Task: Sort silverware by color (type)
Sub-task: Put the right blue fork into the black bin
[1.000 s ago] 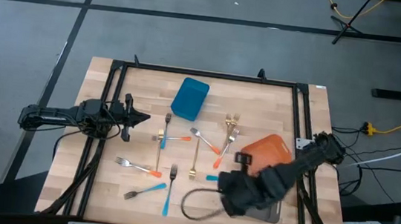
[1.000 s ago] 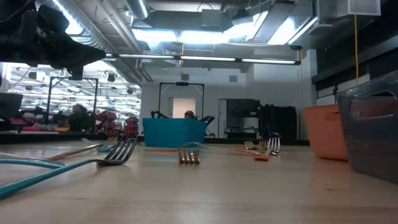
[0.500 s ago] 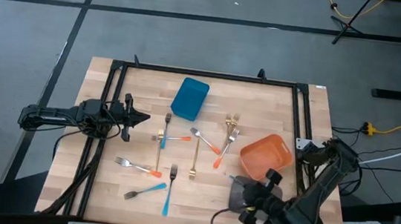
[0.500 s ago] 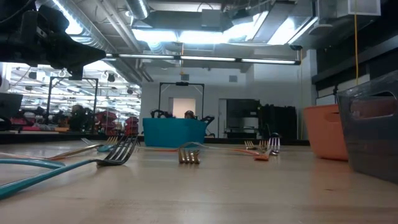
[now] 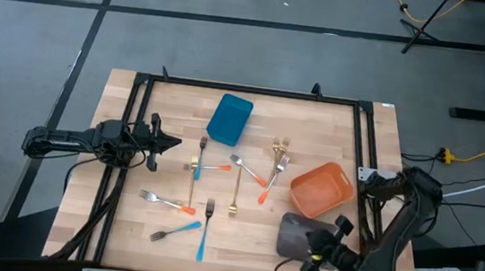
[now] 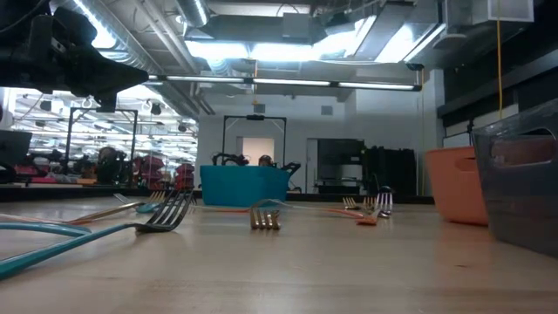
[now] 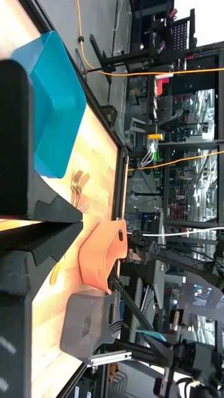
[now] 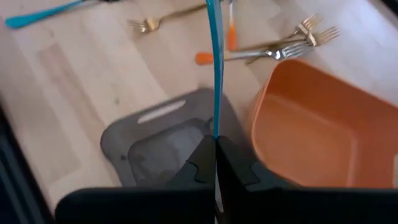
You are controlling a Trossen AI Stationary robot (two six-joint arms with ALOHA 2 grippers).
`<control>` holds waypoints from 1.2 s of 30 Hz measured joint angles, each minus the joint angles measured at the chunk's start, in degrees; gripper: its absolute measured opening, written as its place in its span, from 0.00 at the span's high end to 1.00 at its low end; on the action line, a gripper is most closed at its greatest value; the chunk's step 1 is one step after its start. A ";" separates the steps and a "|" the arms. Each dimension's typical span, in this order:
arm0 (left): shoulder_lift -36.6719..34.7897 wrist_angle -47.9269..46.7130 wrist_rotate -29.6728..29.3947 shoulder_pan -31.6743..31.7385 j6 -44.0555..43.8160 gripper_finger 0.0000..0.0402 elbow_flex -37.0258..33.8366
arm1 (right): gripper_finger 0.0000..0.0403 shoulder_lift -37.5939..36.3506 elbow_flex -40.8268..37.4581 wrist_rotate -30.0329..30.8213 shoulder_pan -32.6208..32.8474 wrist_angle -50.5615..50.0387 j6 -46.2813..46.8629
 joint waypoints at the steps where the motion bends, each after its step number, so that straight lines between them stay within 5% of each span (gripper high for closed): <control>1: -0.02 0.01 0.00 0.01 0.00 1.00 -0.01 | 1.00 0.01 -0.53 -0.58 0.31 0.92 0.00; 36: 0.00 -0.01 0.04 -0.01 -0.17 1.00 0.01 | 1.00 0.13 -12.52 -5.26 1.41 10.47 -3.77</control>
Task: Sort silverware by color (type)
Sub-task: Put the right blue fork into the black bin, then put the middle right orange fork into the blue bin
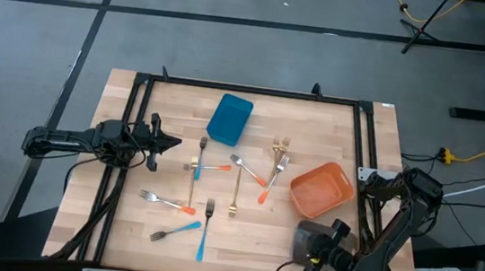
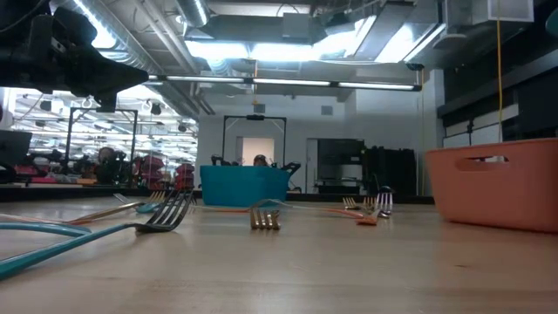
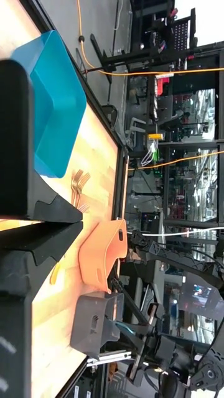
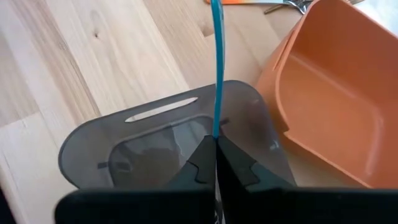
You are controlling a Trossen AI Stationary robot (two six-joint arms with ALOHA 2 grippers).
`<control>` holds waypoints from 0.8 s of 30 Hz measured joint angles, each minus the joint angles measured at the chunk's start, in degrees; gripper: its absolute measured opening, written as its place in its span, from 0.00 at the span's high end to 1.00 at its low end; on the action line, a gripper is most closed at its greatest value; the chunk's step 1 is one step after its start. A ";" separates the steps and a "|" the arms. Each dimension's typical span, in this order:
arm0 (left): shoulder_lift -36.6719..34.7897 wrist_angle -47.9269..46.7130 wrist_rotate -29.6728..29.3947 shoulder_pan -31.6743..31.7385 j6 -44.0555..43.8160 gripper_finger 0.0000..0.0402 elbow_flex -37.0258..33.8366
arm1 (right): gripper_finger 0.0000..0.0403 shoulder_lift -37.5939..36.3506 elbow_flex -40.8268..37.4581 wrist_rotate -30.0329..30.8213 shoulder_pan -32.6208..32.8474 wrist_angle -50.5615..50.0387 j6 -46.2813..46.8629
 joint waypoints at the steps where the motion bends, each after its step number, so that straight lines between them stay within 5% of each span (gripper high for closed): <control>1: -0.02 0.00 0.00 0.02 0.00 1.00 0.00 | 1.00 0.00 -0.02 0.00 0.00 -0.22 0.00; 16: 0.00 0.00 0.00 0.00 -0.02 1.00 -0.01 | 0.99 0.00 0.00 -1.15 0.00 -1.51 -0.02; 24: 0.00 0.00 0.00 0.01 -0.02 1.00 0.00 | 0.79 0.00 0.00 -1.44 0.00 -2.22 -0.01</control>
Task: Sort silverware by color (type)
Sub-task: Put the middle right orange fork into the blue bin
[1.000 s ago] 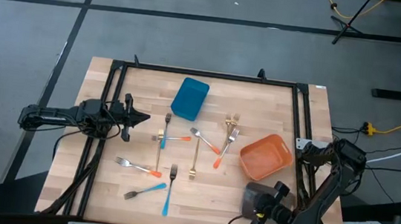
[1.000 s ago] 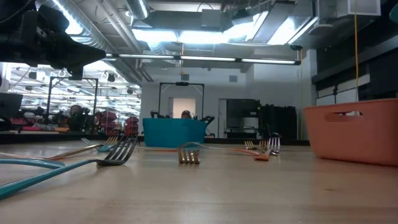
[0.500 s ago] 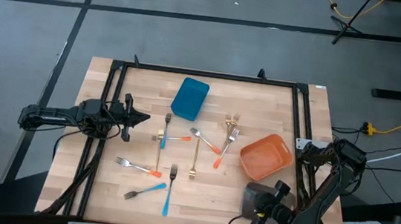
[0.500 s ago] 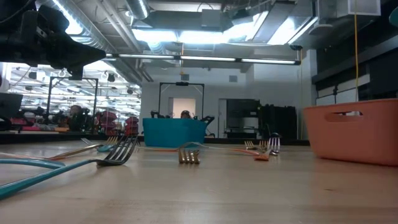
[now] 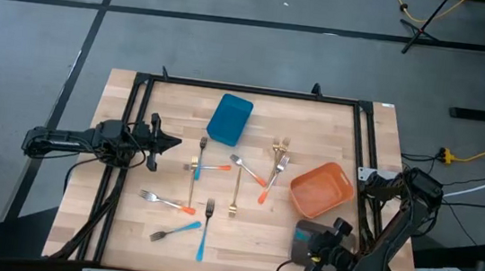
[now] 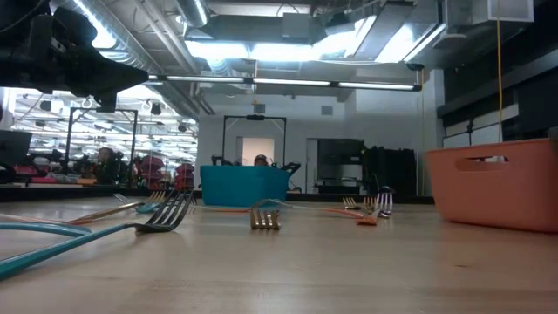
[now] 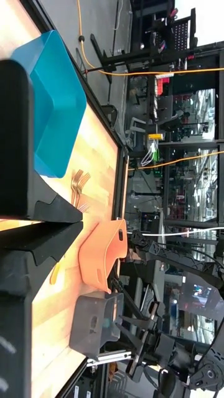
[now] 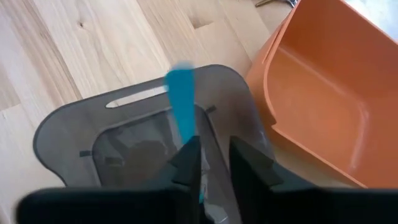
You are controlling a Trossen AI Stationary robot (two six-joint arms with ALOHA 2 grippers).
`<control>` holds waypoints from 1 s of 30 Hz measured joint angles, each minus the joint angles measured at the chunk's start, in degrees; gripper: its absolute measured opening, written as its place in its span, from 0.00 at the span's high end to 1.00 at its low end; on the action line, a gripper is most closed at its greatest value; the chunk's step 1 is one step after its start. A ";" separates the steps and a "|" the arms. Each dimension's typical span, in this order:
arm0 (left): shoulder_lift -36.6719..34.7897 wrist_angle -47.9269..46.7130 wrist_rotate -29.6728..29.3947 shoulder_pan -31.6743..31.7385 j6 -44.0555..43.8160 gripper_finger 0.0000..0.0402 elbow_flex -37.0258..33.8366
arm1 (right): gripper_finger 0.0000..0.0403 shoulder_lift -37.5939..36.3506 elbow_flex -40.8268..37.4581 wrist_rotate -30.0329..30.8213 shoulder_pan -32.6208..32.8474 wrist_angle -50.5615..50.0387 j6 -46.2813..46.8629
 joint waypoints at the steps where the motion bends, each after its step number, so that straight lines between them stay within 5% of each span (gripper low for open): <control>1: 0.00 0.00 0.00 -0.01 0.00 1.00 0.00 | 0.76 0.00 0.00 0.00 0.00 -0.23 0.00; 13: 0.00 0.00 0.00 0.01 0.00 1.00 -0.02 | 0.66 -0.11 5.05 -5.03 -1.33 -10.06 -3.66; 30: -0.02 0.00 0.00 0.01 0.00 1.00 -0.02 | 0.66 -0.37 10.56 -7.61 -13.95 -13.74 -45.43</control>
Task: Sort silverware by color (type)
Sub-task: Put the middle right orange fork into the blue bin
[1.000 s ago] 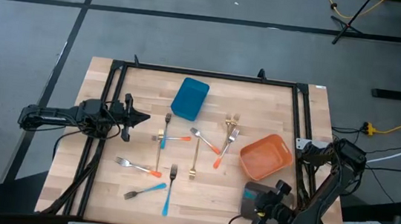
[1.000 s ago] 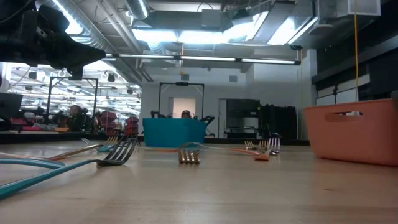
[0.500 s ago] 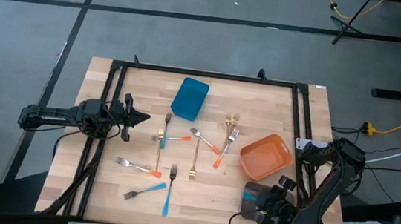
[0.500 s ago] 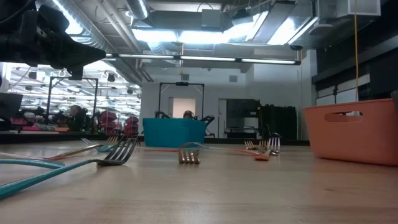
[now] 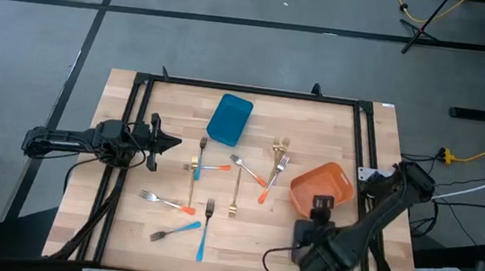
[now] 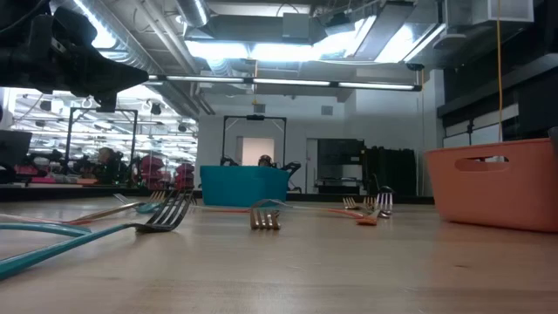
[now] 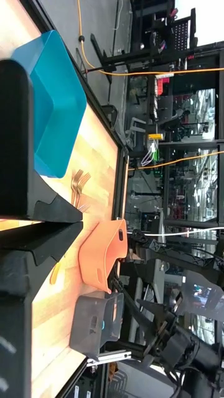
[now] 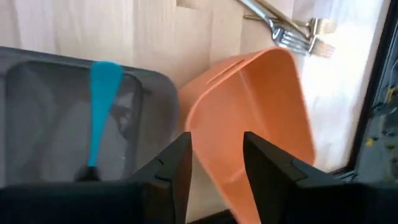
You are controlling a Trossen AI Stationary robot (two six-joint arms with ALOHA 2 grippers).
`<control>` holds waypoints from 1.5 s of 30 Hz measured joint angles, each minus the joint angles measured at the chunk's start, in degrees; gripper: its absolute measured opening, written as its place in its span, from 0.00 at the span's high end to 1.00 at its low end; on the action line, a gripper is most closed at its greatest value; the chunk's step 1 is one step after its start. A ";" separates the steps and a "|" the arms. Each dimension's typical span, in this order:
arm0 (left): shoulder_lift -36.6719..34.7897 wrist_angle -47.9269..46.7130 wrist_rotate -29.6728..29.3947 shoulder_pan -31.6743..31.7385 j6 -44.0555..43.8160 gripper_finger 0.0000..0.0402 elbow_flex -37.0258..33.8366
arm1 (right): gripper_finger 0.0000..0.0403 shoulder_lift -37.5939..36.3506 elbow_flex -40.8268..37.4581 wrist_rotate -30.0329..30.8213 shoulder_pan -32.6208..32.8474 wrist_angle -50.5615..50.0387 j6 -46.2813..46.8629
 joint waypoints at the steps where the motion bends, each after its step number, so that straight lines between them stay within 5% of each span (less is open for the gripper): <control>1: 0.02 0.00 0.00 0.00 0.00 1.00 0.02 | 0.66 0.00 0.00 -0.04 -0.88 0.01 -2.21; 16: 0.02 -0.04 0.00 0.00 -1.37 1.00 0.01 | 0.66 0.00 0.01 0.00 -17.90 1.07 -24.01; 25: 0.01 -0.44 0.00 -0.02 -1.38 1.00 0.01 | 0.66 0.00 0.00 -0.06 -28.33 13.63 -32.50; 36: 0.00 -0.46 0.02 0.00 -1.42 1.00 0.00 | 0.66 1.39 0.02 -13.54 -40.98 32.94 -35.22; 45: 0.00 -0.46 0.01 0.00 -1.40 1.00 0.02 | 0.66 6.45 0.00 -14.95 -44.85 40.08 -35.17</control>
